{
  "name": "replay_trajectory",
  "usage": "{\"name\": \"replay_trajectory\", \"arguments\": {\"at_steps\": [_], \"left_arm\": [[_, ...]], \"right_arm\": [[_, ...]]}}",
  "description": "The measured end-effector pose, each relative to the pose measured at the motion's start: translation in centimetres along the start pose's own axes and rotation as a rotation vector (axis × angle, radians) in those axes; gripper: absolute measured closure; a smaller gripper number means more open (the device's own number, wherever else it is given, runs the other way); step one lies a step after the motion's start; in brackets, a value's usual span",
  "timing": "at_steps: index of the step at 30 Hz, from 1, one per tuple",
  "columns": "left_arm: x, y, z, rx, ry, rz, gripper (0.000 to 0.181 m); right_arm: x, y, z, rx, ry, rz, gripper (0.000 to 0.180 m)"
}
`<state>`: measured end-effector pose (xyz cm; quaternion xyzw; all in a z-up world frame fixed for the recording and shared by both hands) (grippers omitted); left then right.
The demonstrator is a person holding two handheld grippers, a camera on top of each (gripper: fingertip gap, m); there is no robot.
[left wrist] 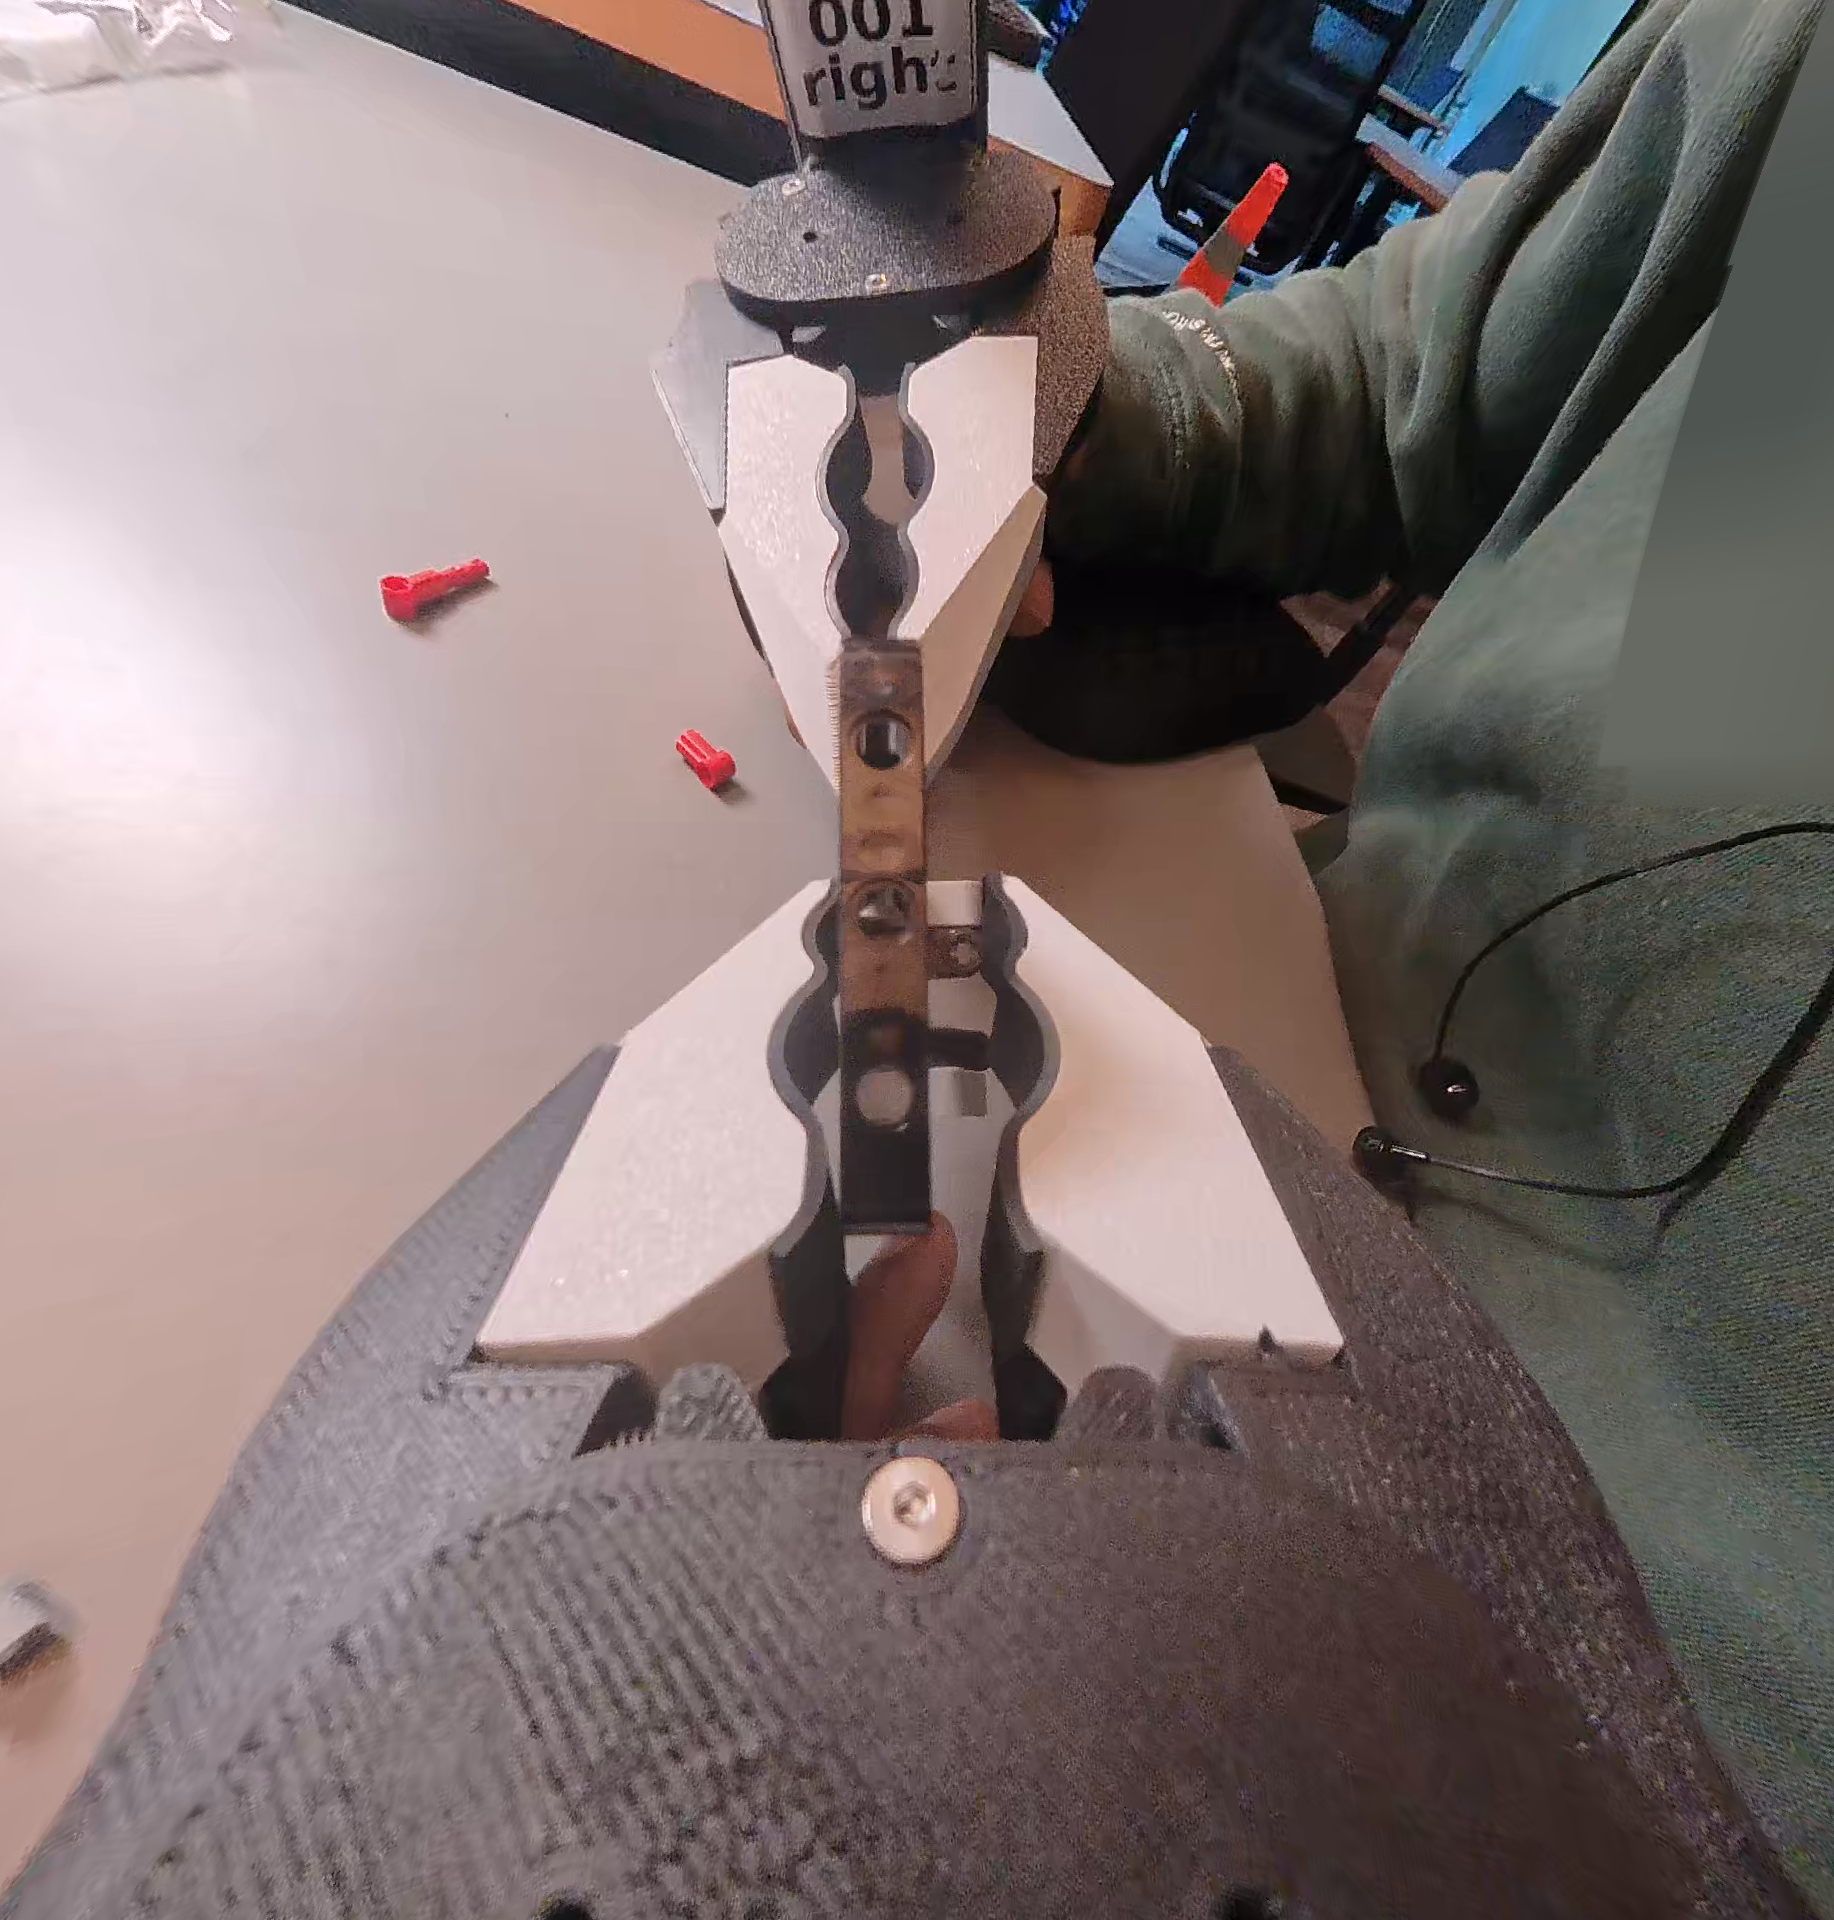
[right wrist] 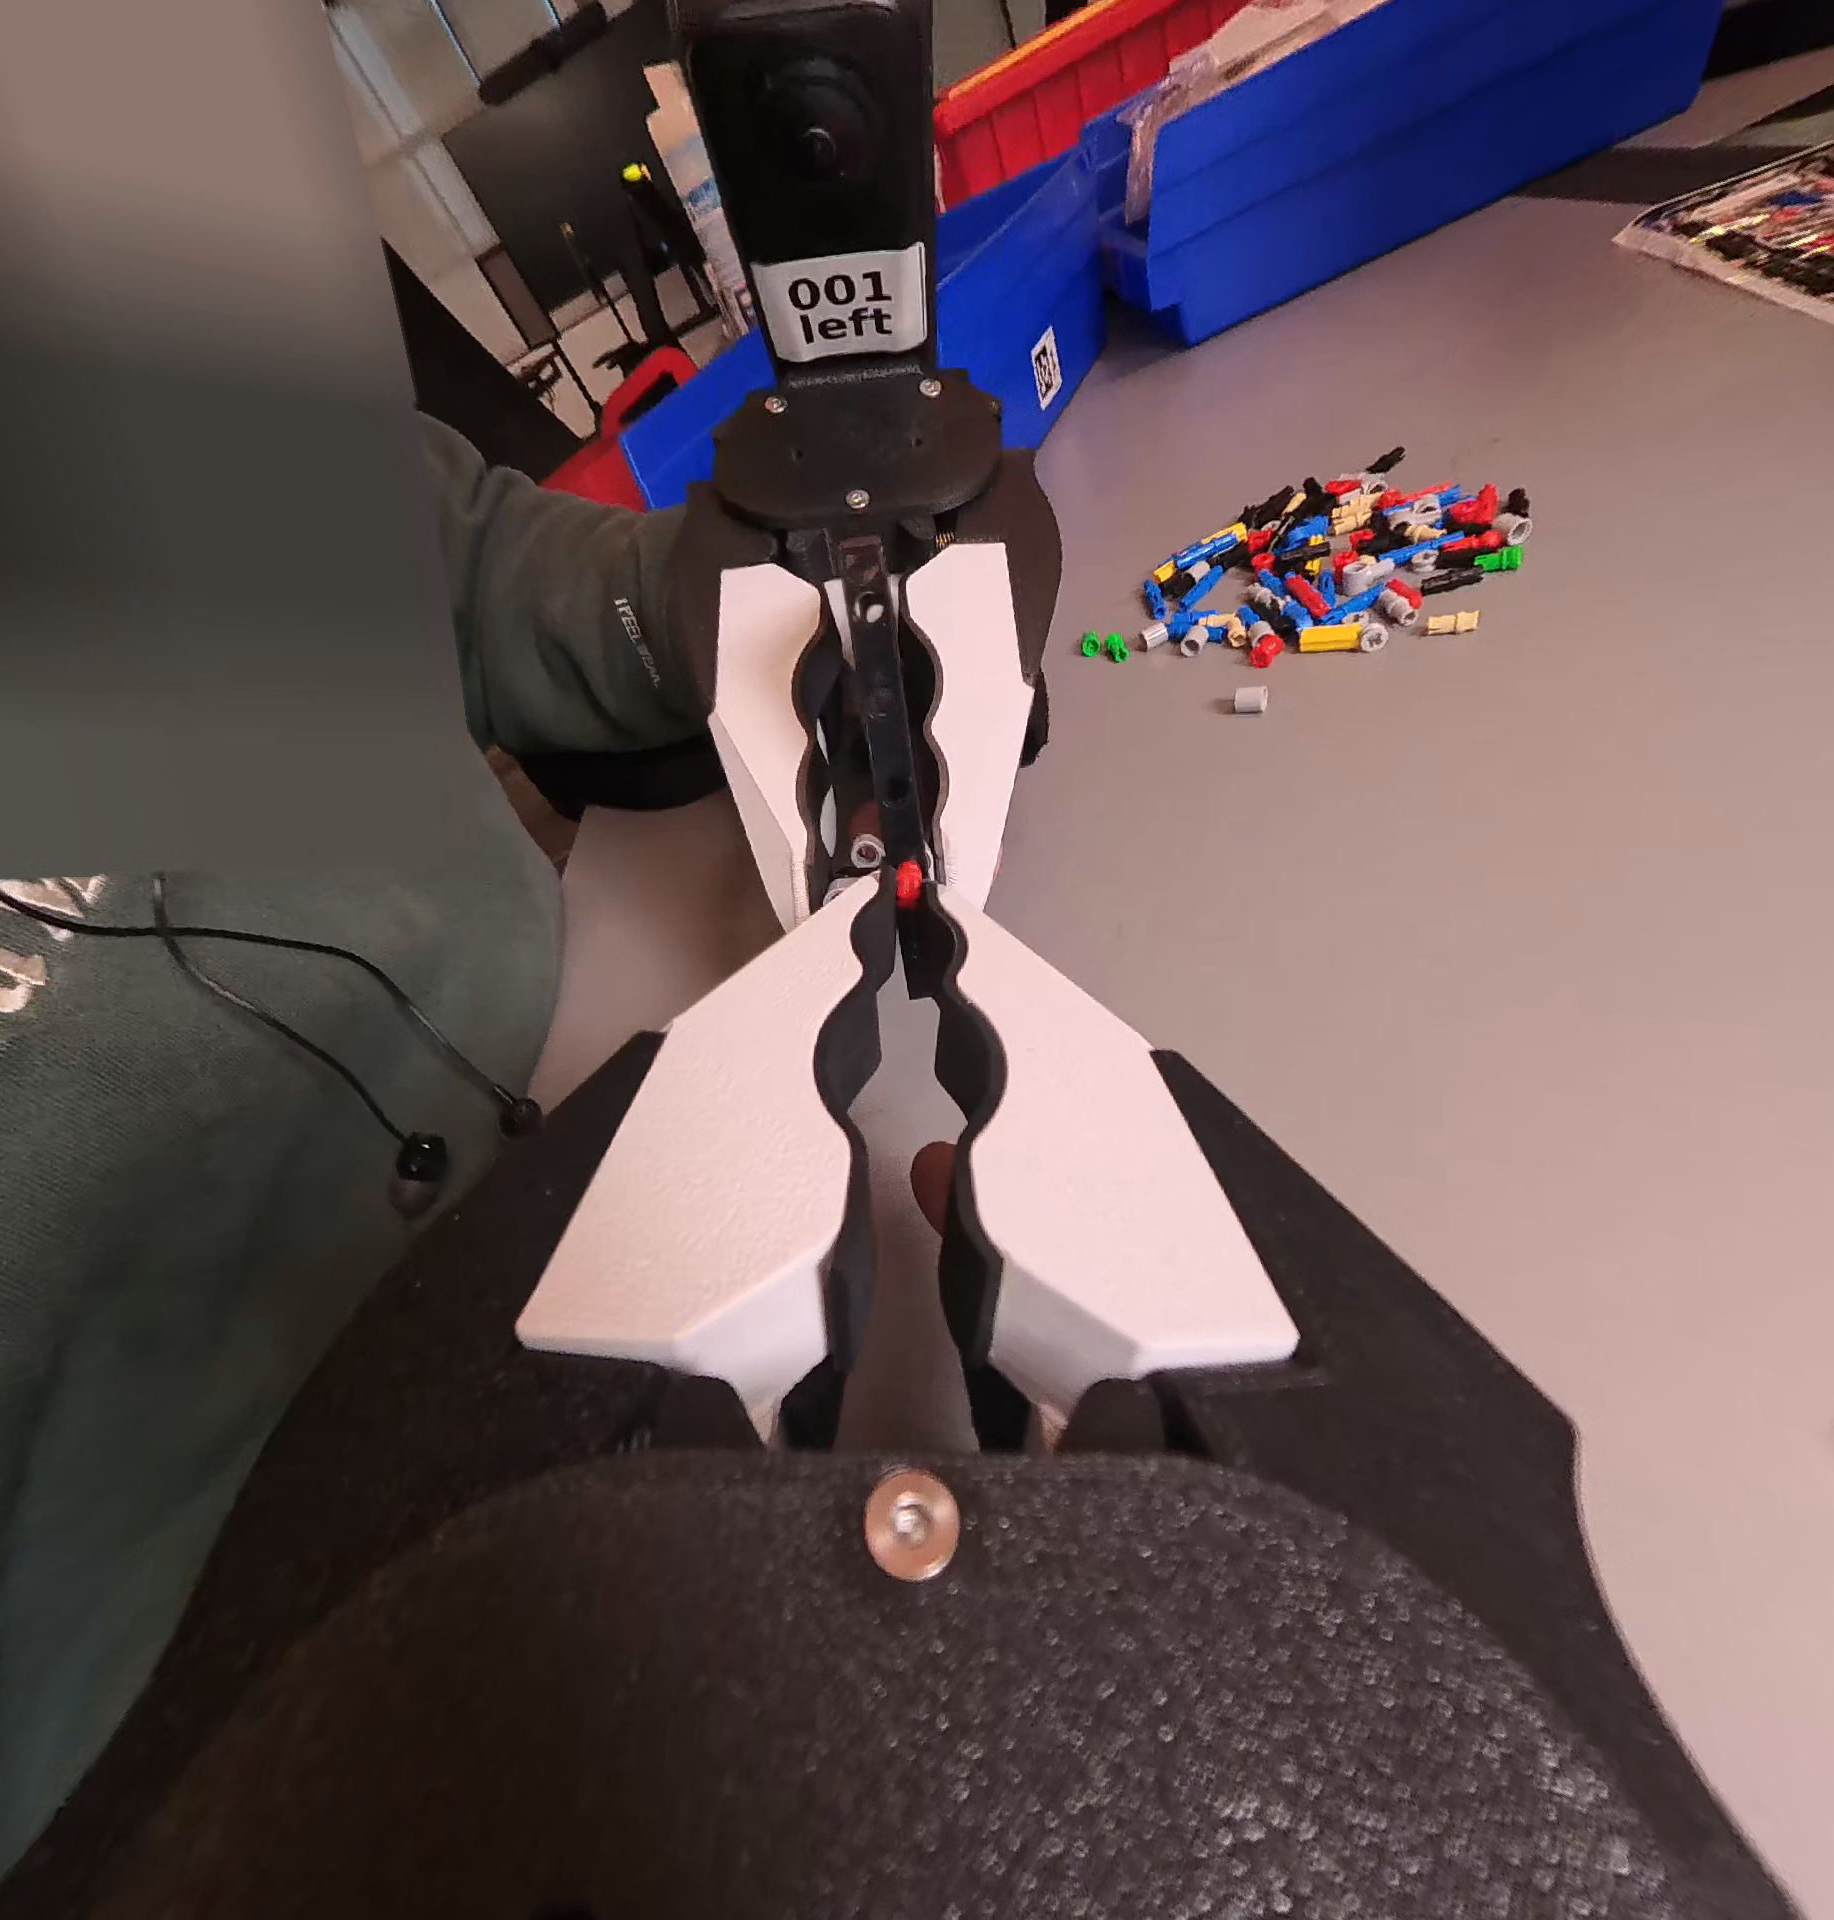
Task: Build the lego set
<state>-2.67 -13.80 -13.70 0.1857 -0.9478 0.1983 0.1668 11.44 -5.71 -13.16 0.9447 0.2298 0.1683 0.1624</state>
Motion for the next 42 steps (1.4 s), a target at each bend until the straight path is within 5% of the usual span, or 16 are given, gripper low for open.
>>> {"name": "replay_trajectory", "arguments": {"at_steps": [42], "left_arm": [[-0.4, 0.5, -0.2, 0.083, 0.122, -0.051, 0.156]], "right_arm": [[-0.5, -1.0, 0.4, -0.165, 0.025, 0.008, 0.177]]}}
Point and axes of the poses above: each gripper's, where its closed fingertips meet, x back along the fingers, z out of its underside, y = z × x across the jaws, the point moved 9 cm from there along x, back along the fingers, and after that the axes turned 2 degrees about y, right-handed, at the moved point
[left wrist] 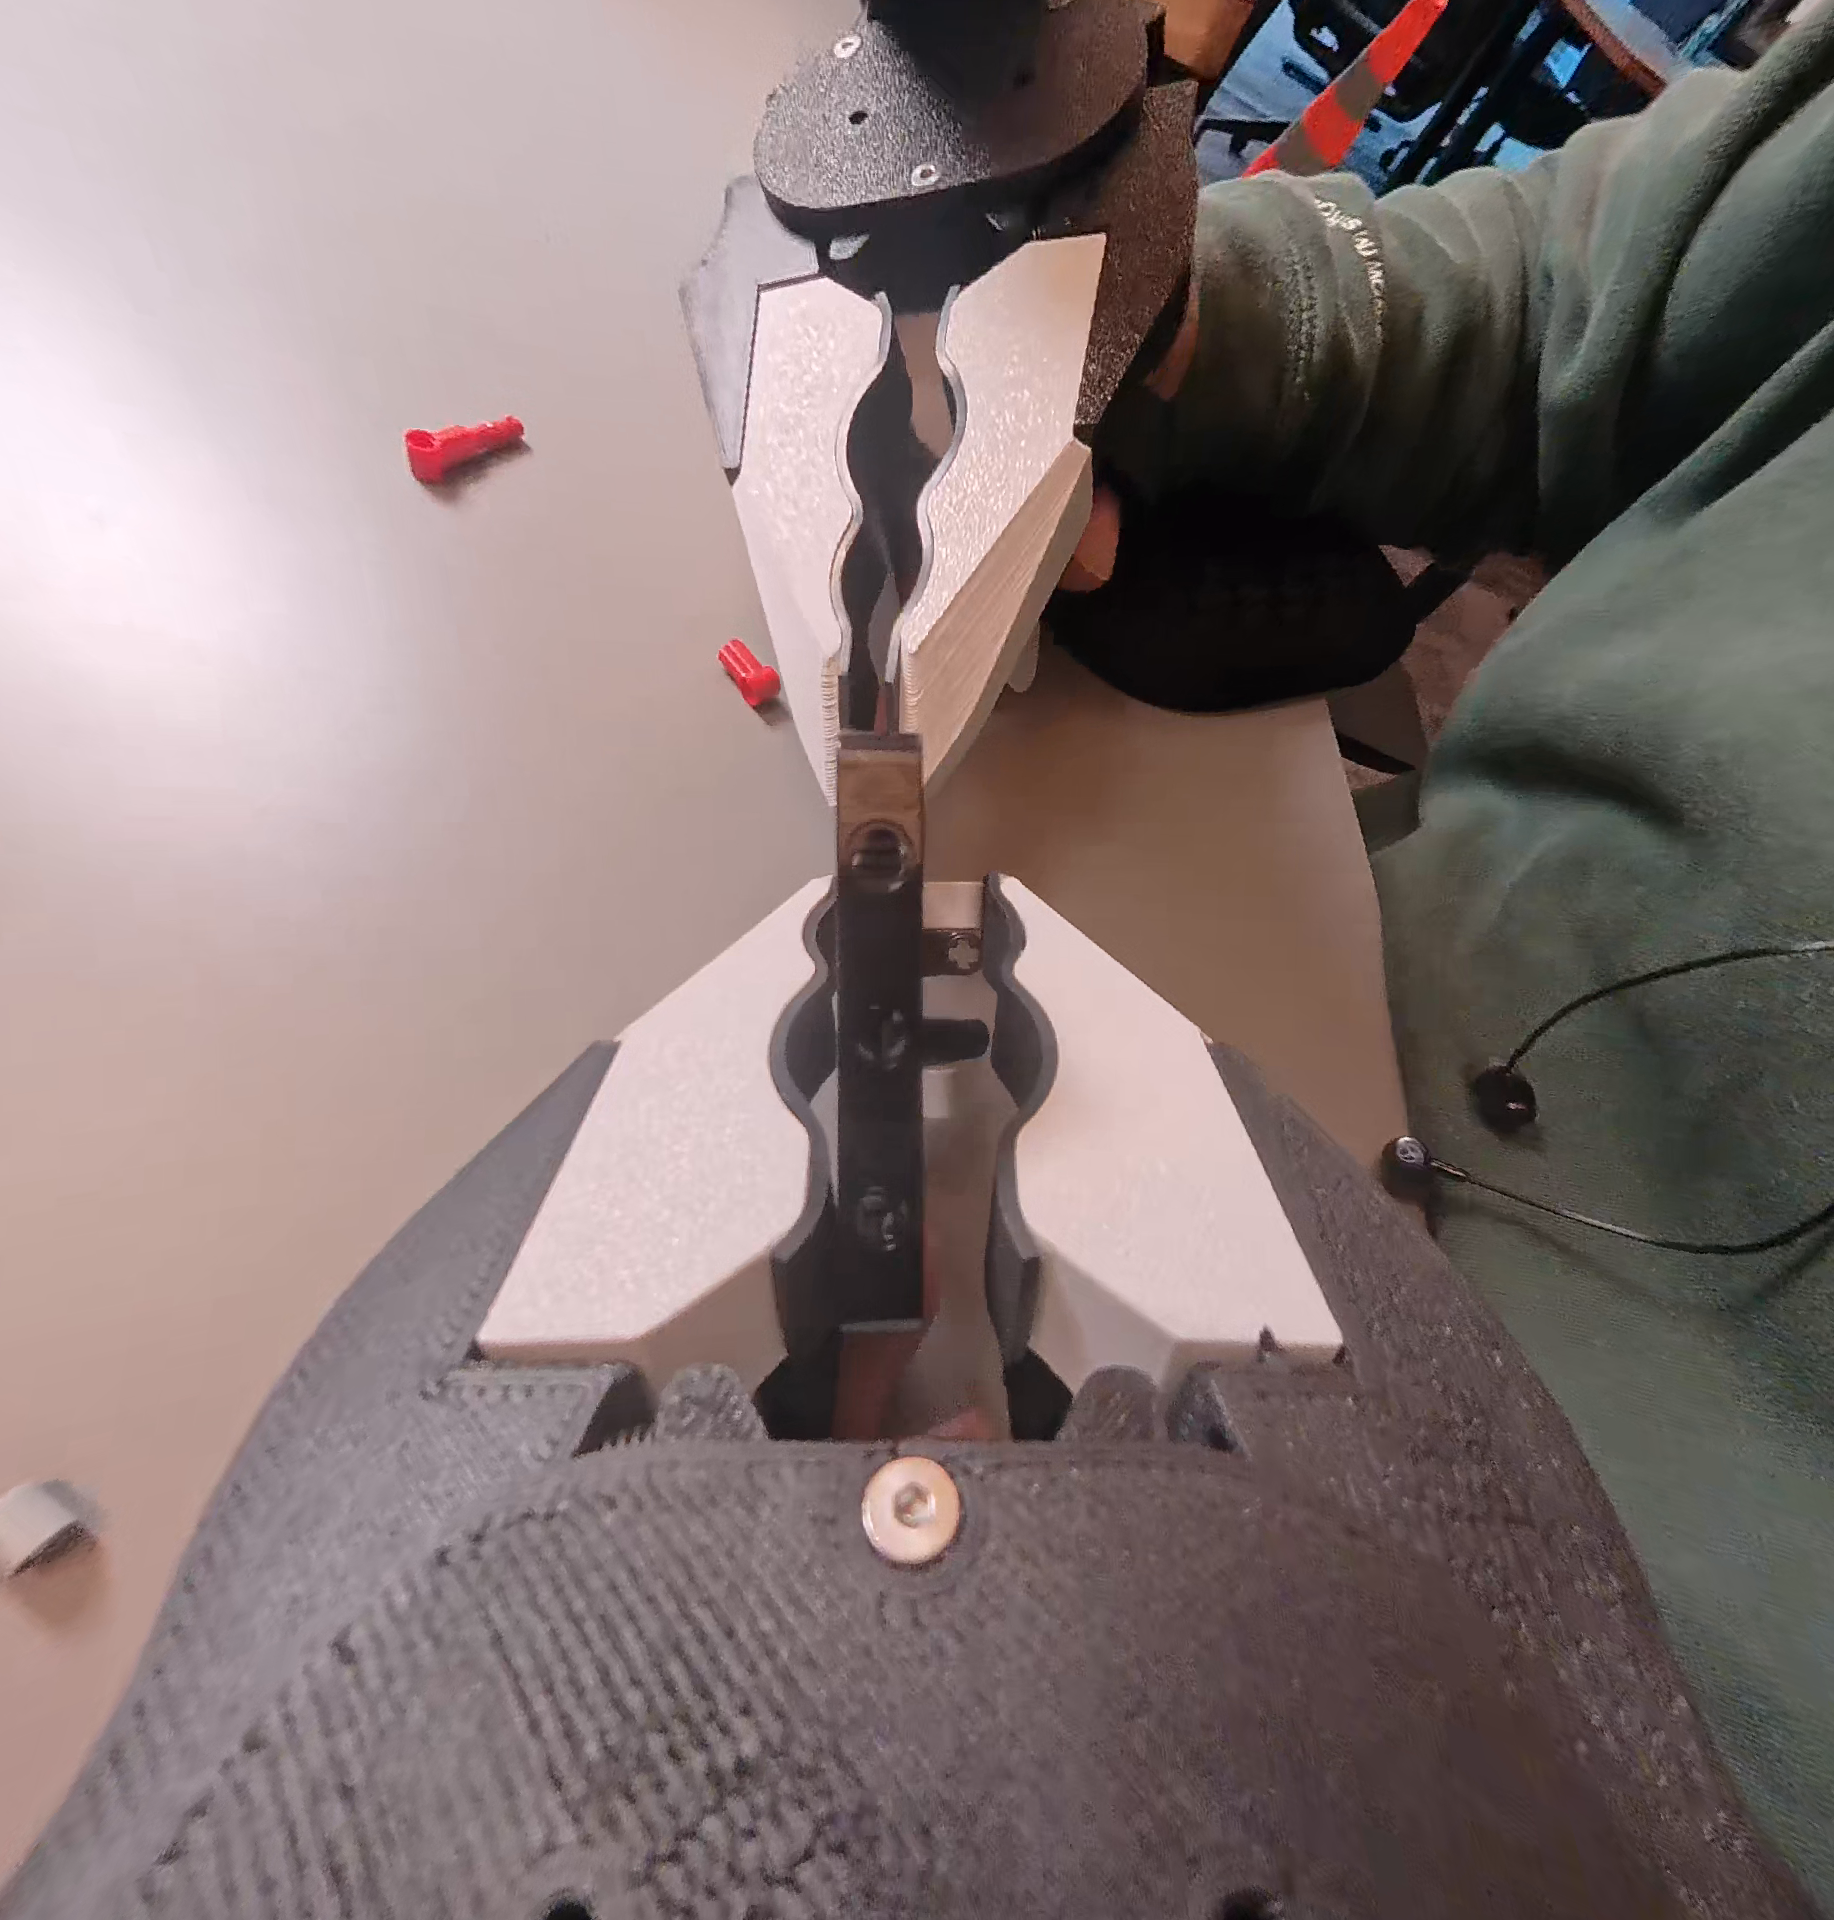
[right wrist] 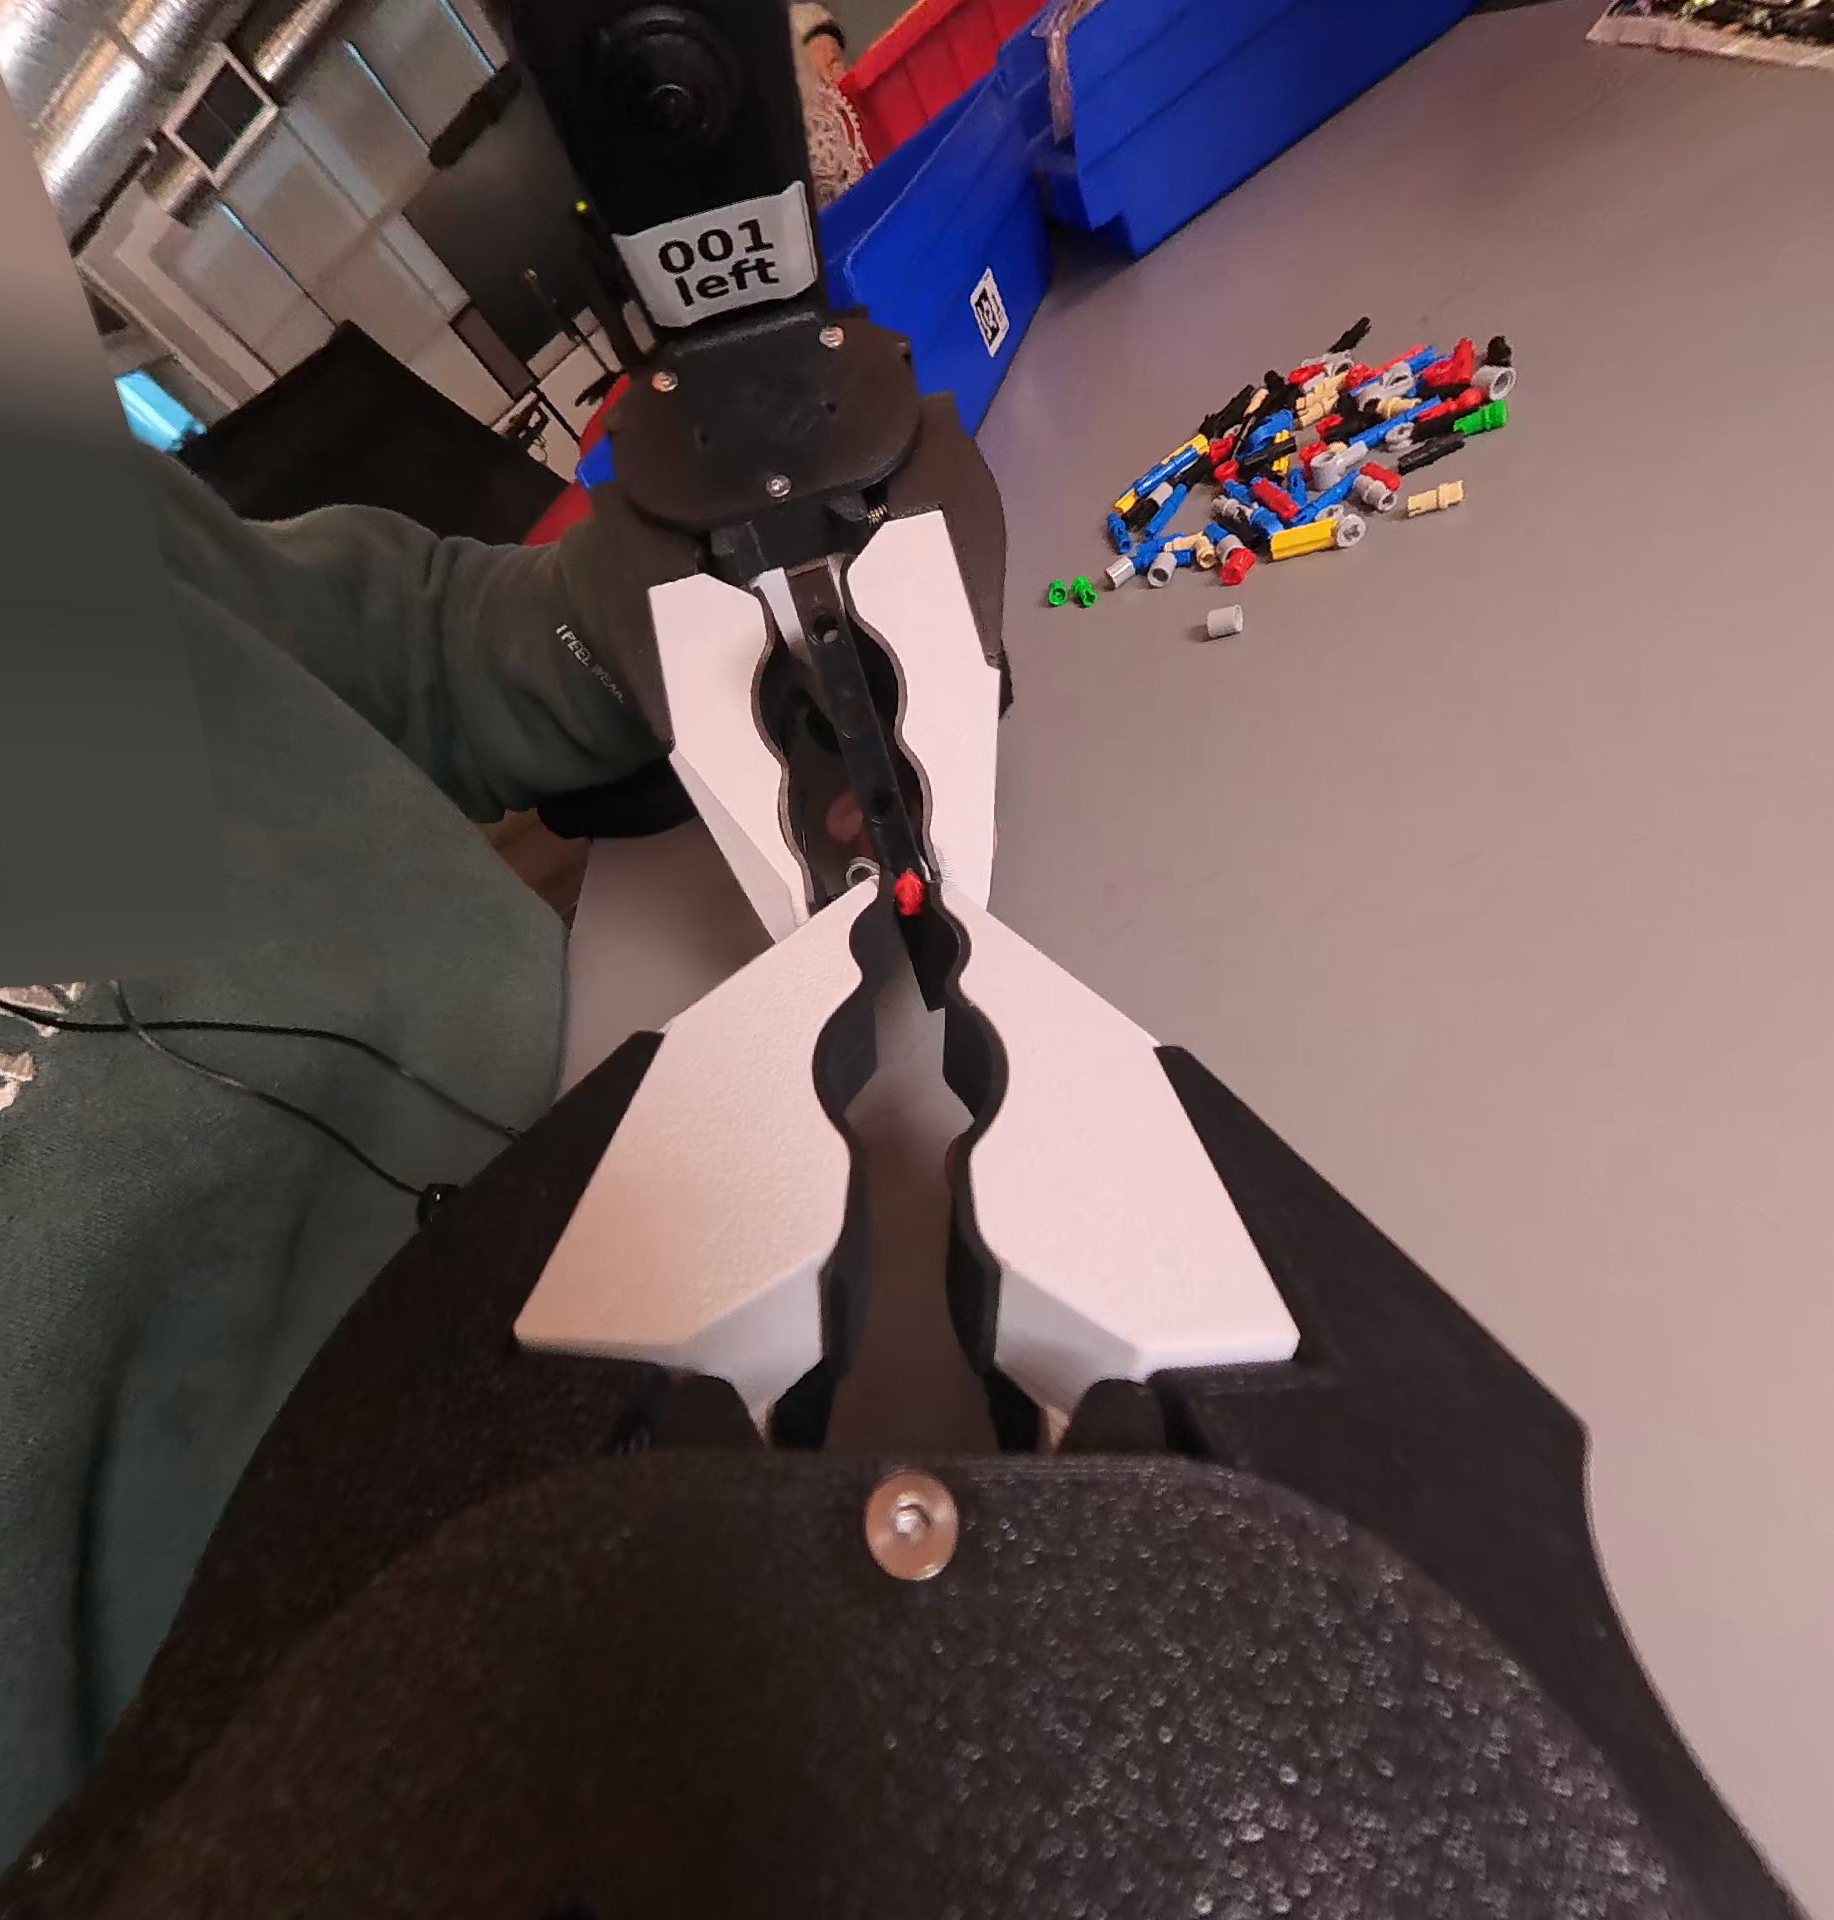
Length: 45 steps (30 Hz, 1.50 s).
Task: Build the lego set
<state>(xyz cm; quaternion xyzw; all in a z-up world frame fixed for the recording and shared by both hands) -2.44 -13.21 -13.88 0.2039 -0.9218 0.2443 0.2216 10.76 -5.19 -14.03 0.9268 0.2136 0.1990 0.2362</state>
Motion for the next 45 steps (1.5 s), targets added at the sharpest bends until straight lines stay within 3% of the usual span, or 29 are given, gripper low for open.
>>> {"name": "replay_trajectory", "arguments": {"at_steps": [15, 21, 29, 45], "left_arm": [[0.7, -0.6, -0.2, -0.063, 0.020, -0.120, 0.156], [0.6, 0.0, 0.2, -0.018, 0.000, -0.072, 0.156], [0.3, 0.2, 0.4, 0.000, -0.006, -0.043, 0.156], [-0.5, -0.2, 1.1, -0.085, 0.031, -0.037, 0.158]], "right_arm": [[-0.6, -0.7, -0.1, -0.238, -0.045, -0.085, 0.177], [-0.6, -0.4, -0.2, -0.177, -0.044, -0.078, 0.165], [-0.1, -0.5, -0.1, -0.068, -0.002, 0.004, 0.177], [-0.5, -0.4, 0.7, -0.059, 0.113, 0.003, 0.178]]}}
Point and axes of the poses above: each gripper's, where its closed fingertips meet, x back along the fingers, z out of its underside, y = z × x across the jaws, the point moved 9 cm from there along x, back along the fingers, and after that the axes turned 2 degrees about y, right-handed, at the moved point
